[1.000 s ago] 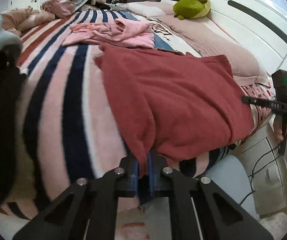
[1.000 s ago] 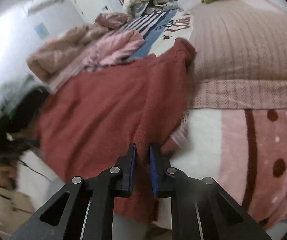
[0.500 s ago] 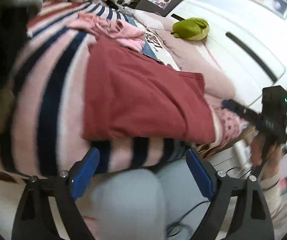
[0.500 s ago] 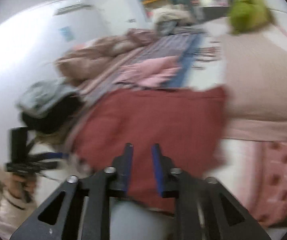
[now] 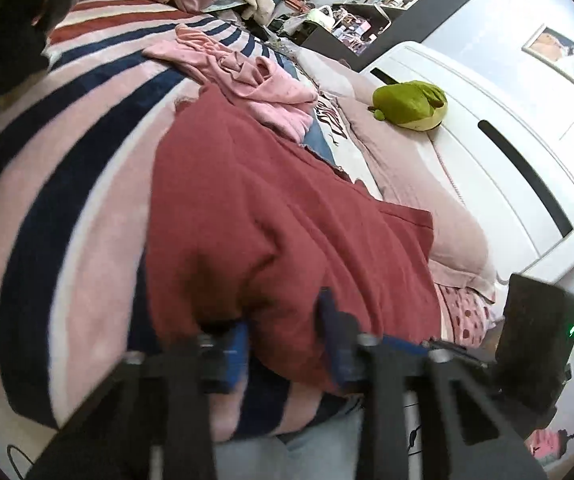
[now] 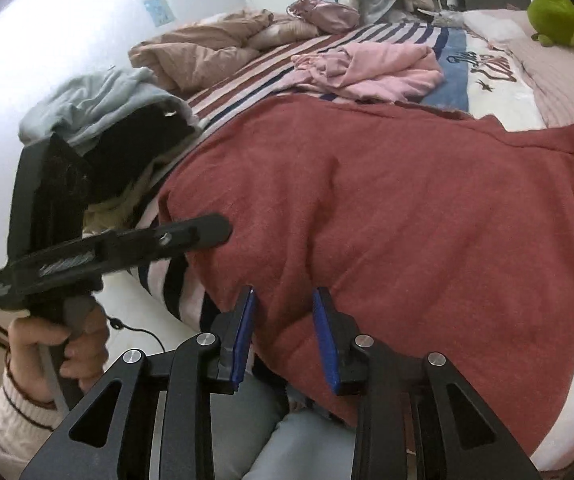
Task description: Fold small clothes
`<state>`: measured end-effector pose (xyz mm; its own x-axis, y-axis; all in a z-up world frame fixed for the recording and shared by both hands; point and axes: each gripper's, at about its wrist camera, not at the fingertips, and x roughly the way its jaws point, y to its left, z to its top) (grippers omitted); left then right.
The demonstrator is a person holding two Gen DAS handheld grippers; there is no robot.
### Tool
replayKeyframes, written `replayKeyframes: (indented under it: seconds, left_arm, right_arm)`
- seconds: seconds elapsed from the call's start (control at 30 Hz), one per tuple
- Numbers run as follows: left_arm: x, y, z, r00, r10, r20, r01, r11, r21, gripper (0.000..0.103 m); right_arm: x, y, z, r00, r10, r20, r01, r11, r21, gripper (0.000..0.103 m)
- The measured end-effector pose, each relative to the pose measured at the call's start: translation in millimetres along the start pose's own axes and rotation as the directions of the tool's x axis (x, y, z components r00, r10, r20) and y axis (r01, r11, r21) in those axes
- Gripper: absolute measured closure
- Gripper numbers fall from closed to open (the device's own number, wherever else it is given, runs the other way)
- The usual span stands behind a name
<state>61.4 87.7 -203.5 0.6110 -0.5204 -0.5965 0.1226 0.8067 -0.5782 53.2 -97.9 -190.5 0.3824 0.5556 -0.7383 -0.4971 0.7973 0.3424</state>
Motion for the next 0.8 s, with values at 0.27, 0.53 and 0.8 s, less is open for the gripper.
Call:
replayKeyframes:
  seconds: [0.27, 0.53, 0.8]
  left_arm:
    - [-9.5, -85.3, 25.8, 0.993, 0.08, 0.081, -0.105, 0.923, 0.371, 0.088]
    - [54.8, -187.8, -4.0, 0.987, -0.044, -0.152, 0.135, 0.734, 0.665, 0.098]
    - [121.8, -170.2, -54.9, 0.907, -0.05, -0.418, 0.294, 0.787, 0.543, 0.095]
  right_arm:
    - [-47.5, -24.8, -0.7, 0.992, 0.013, 0.124, -0.024, 0.996, 0.09, 0.07]
    - [-146.9, -80.1, -24.9, 0.946, -0.105, 0.306, 0.038, 0.976, 0.217, 0.062]
    - [-172.8, -112.8, -58.6, 0.933, -0.171, 0.316, 0.067, 0.947, 0.314, 0.062]
